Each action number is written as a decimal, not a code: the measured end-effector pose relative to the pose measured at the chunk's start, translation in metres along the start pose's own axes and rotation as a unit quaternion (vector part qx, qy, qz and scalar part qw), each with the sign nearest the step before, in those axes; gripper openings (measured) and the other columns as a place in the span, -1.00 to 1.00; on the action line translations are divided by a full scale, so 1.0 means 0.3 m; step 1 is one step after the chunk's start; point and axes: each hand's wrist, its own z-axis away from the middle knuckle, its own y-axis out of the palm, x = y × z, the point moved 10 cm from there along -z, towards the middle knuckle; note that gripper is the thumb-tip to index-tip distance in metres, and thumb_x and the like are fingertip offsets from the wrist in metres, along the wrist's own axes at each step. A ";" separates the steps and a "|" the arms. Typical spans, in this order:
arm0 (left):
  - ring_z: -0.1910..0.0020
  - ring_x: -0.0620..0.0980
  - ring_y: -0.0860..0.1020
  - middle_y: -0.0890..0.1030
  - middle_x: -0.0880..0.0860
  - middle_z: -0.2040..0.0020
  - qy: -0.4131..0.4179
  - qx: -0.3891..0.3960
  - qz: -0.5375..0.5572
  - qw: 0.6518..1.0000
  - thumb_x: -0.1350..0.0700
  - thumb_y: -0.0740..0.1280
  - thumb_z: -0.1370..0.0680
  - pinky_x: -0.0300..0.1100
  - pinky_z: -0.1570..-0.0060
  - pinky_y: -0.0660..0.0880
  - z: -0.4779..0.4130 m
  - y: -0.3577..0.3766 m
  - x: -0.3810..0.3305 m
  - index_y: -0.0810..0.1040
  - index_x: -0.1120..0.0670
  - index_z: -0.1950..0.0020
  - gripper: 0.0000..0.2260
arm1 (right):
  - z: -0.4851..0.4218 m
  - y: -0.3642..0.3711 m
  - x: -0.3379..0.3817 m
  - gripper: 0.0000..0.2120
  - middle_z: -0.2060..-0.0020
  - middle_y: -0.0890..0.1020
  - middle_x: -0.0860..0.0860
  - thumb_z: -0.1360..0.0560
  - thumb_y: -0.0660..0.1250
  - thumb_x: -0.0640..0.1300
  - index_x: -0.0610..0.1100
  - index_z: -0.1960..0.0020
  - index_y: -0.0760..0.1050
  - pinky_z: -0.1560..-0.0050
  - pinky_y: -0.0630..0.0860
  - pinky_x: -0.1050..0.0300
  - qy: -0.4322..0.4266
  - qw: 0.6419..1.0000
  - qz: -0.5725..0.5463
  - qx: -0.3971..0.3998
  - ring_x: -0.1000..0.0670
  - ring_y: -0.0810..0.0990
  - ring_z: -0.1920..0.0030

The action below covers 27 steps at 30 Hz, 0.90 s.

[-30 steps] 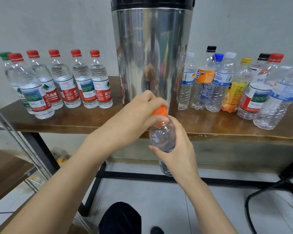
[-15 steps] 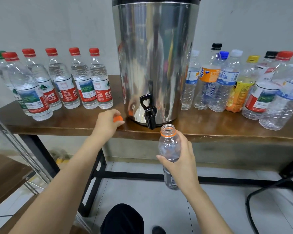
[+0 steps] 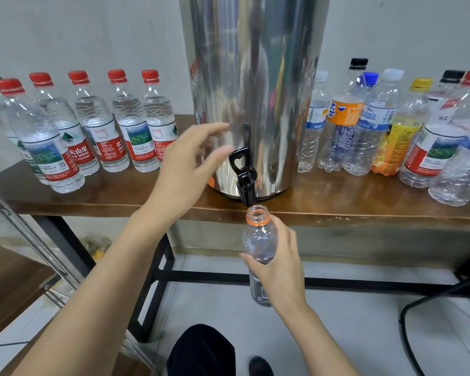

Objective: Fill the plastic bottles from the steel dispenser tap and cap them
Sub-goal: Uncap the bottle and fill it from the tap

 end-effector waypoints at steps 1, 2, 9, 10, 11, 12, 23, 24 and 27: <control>-0.05 -0.23 0.51 0.57 -0.10 -0.14 0.021 0.043 -0.014 0.999 0.05 0.35 -0.60 -0.44 -0.11 0.40 -0.002 0.028 -0.044 0.53 0.04 -0.36 -0.67 | 0.003 0.007 0.005 -0.16 -0.29 0.33 0.24 -0.35 0.59 0.01 0.23 -0.46 0.17 -0.05 0.56 0.08 0.000 1.000 0.002 0.002 0.21 0.38 -0.08; -0.04 -0.26 0.48 0.57 -0.11 -0.15 0.036 0.082 -0.033 0.995 0.04 0.35 -0.60 -0.47 -0.11 0.37 -0.001 0.060 -0.070 0.51 0.04 -0.38 -0.65 | 0.007 0.013 0.008 -0.17 -0.28 0.34 0.24 -0.36 0.58 0.00 0.25 -0.46 0.16 -0.06 0.55 0.07 0.000 1.000 -0.001 0.005 0.21 0.38 -0.08; -0.09 0.07 0.60 0.68 0.08 -0.13 0.010 0.087 -0.090 0.992 0.20 0.37 -0.58 -0.14 -0.16 0.46 -0.030 0.109 -0.081 0.59 0.08 -0.33 -0.69 | 0.001 0.030 0.051 -0.20 -0.32 0.34 0.24 -0.38 0.57 -0.01 0.31 -0.42 0.17 -0.02 0.41 0.18 -0.006 0.999 -0.047 0.013 0.18 0.40 -0.09; -0.04 0.08 0.62 0.70 0.07 -0.07 0.012 0.081 -0.095 0.992 0.20 0.38 -0.57 -0.11 -0.12 0.48 -0.031 0.106 -0.079 0.61 0.07 -0.29 -0.71 | -0.004 0.031 0.058 -0.20 -0.34 0.33 0.24 -0.38 0.57 -0.02 0.30 -0.43 0.17 -0.02 0.40 0.20 -0.007 0.999 -0.049 0.012 0.19 0.40 -0.10; 0.04 0.08 0.62 0.71 0.07 0.01 0.020 0.077 -0.099 0.992 0.20 0.39 -0.56 -0.10 -0.06 0.50 -0.030 0.104 -0.080 0.64 0.07 -0.25 -0.74 | -0.007 0.032 0.064 -0.20 -0.36 0.33 0.23 -0.38 0.57 -0.02 0.28 -0.44 0.18 -0.02 0.39 0.22 -0.009 0.999 -0.051 0.011 0.19 0.39 -0.10; 0.12 0.09 0.63 0.71 0.06 0.08 0.032 0.069 -0.098 0.992 0.19 0.40 -0.56 -0.07 -0.01 0.52 -0.027 0.102 -0.081 0.67 0.08 -0.20 -0.77 | -0.010 0.033 0.069 -0.20 -0.36 0.33 0.23 -0.39 0.57 -0.02 0.28 -0.44 0.18 -0.03 0.38 0.24 -0.011 0.998 -0.053 0.011 0.20 0.39 -0.10; -0.07 0.03 0.67 0.70 0.10 -0.06 0.288 -0.131 -0.112 0.942 0.36 0.45 -0.51 -0.01 -0.17 0.57 0.211 0.074 -0.111 0.69 0.24 -0.07 -0.84 | -0.020 0.040 0.095 -0.20 -0.31 0.33 0.25 -0.39 0.56 -0.04 0.28 -0.44 0.17 0.02 0.37 0.25 -0.025 0.997 -0.072 0.006 0.53 0.35 -0.02; -0.09 0.05 0.67 0.70 0.12 -0.07 0.300 -0.129 -0.113 0.938 0.32 0.48 -0.51 0.00 -0.18 0.57 0.230 0.088 -0.111 0.69 0.26 -0.06 -0.85 | -0.021 0.040 0.095 -0.20 -0.31 0.33 0.25 -0.39 0.56 -0.04 0.28 -0.44 0.17 0.02 0.37 0.27 -0.025 0.997 -0.069 0.003 0.52 0.34 -0.03; -0.16 0.11 0.64 0.69 0.15 -0.07 0.276 -0.118 -0.110 0.948 0.14 0.51 -0.50 0.02 -0.25 0.53 0.257 0.114 -0.114 0.70 0.28 -0.03 -0.78 | -0.023 0.041 0.102 -0.21 -0.28 0.31 0.28 -0.40 0.56 -0.04 0.34 -0.41 0.15 0.12 0.37 0.40 -0.036 0.998 -0.060 0.001 0.57 0.30 -0.05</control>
